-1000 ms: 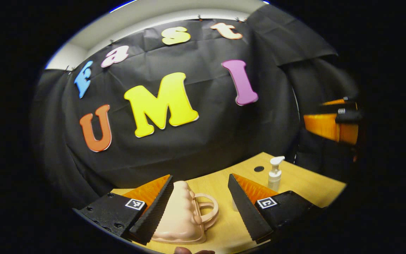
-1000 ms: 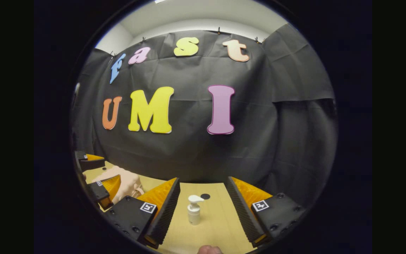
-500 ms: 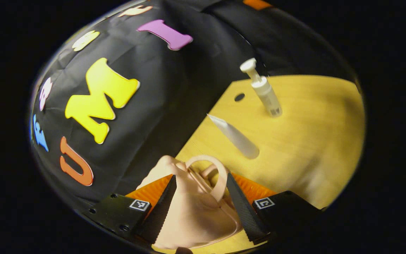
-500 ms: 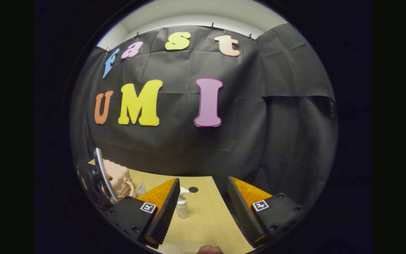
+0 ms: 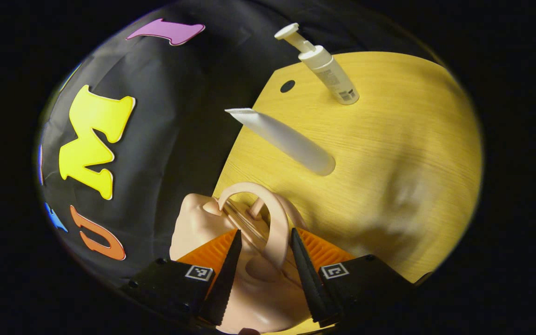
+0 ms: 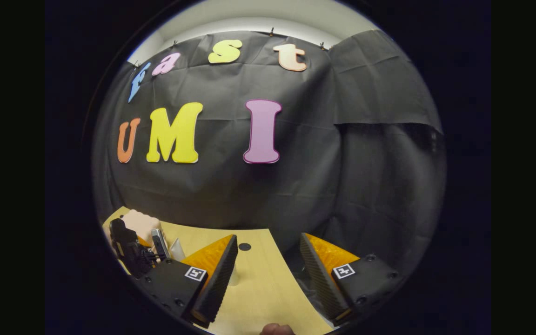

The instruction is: First open the suitcase, pack the skin care products into it, and then close the suitcase.

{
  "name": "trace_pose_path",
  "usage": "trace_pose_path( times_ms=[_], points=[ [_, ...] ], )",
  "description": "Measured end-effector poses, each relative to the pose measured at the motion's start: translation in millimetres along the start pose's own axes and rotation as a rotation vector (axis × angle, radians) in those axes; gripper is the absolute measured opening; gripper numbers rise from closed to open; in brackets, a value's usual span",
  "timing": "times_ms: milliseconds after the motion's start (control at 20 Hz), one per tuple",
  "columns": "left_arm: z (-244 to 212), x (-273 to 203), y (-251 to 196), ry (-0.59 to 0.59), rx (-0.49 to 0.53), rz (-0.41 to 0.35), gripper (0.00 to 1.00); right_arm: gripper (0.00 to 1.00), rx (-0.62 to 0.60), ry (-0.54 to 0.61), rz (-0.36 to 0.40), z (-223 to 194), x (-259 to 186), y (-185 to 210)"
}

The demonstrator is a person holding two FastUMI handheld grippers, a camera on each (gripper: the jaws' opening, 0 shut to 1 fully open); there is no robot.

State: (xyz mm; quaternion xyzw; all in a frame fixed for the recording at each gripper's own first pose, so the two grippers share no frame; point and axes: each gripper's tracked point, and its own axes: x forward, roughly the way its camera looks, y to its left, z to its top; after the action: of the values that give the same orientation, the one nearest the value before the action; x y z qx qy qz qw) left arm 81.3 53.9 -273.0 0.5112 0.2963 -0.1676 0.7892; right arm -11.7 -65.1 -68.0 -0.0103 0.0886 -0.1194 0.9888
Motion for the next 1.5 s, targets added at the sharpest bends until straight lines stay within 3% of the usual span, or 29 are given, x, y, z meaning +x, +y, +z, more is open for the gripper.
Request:
trace_pose_path(
  times_ms=[50,100,150,400,500,650,850,1050,1150,1300,1400,1500],
  points=[
    [-1.8,2.1,-2.4,0.006,0.009,-0.016,0.66,0.80,-0.001,0.001,-0.006,-1.5,-1.2,-1.7],
    [-1.9,2.1,-4.6,0.011,0.011,-0.021,0.52,0.80,-0.001,0.001,-0.010,-1.2,-2.8,-2.4],
    [-2.2,1.7,-5.8,0.010,0.013,-0.026,0.47,0.80,0.001,0.002,-0.014,-1.7,-3.2,-3.6],
    [3.4,-5.1,3.3,-0.013,0.029,-0.023,0.28,0.80,0.016,-0.007,-0.015,2.0,-9.1,0.8],
    [0.8,-16.0,18.3,-0.037,-0.011,-0.011,0.19,0.80,0.020,-0.014,-0.009,3.2,-10.7,3.7],
    [1.5,-40.7,48.4,-0.104,-0.078,0.034,0.17,0.80,0.022,-0.023,0.006,7.6,-12.9,12.0],
    [-13.3,-82.6,114.4,-0.237,-0.346,0.148,0.15,0.77,0.019,-0.049,0.040,21.0,-13.8,29.0],
    [-58.6,-125.6,192.2,-0.340,-0.550,0.348,0.10,0.77,0.003,-0.066,0.100,33.2,-14.5,57.5],
    [-110.2,-134.9,210.8,-0.324,-0.653,0.453,0.09,0.77,-0.012,-0.072,0.133,37.6,-15.4,75.1],
    [-199.8,-133.2,232.0,-0.298,-0.885,0.544,0.09,0.80,-0.041,-0.067,0.188,40.2,-17.7,105.0],
    [-257.5,-120.9,234.9,-0.281,-1.043,0.574,0.10,0.77,-0.070,-0.065,0.219,40.7,-21.8,122.1],
    [-314.5,-96.7,218.4,-0.254,-1.199,0.556,0.08,0.80,-0.091,-0.058,0.243,37.8,-26.1,135.5]
  ],
)
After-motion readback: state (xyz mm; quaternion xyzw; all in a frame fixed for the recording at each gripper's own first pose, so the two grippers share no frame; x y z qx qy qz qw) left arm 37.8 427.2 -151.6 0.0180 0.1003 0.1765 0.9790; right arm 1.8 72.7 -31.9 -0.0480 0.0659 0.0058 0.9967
